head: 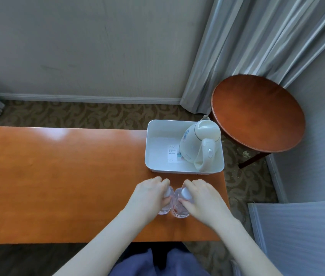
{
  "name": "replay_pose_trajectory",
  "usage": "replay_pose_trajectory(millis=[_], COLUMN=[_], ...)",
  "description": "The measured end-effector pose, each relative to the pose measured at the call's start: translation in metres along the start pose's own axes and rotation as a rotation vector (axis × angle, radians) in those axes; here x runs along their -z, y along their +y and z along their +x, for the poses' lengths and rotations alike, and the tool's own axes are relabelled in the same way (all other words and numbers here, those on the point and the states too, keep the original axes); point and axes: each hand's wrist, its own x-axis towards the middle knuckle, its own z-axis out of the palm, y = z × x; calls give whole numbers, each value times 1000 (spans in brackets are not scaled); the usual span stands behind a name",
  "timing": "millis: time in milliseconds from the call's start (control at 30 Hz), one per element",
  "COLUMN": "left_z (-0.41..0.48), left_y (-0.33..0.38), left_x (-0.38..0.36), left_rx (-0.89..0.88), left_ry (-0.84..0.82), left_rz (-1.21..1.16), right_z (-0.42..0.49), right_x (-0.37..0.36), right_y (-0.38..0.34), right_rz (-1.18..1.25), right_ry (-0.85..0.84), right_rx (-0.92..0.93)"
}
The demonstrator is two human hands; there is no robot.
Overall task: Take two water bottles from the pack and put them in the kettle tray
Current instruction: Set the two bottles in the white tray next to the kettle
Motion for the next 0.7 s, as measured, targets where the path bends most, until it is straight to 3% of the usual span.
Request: replay_pose_trajectory(millis=[333, 700], left_z=[53, 151], left_y=[-17, -50], left_x=[89, 98], left_rx=[-51, 20], left_ry=[213, 262], left_rz=[-113, -127], right_z=[55, 163], right_x=[95, 104], right_y=[-12, 9], right_rz=[7, -74], right_ry=[181, 233], right_rx=[111, 42])
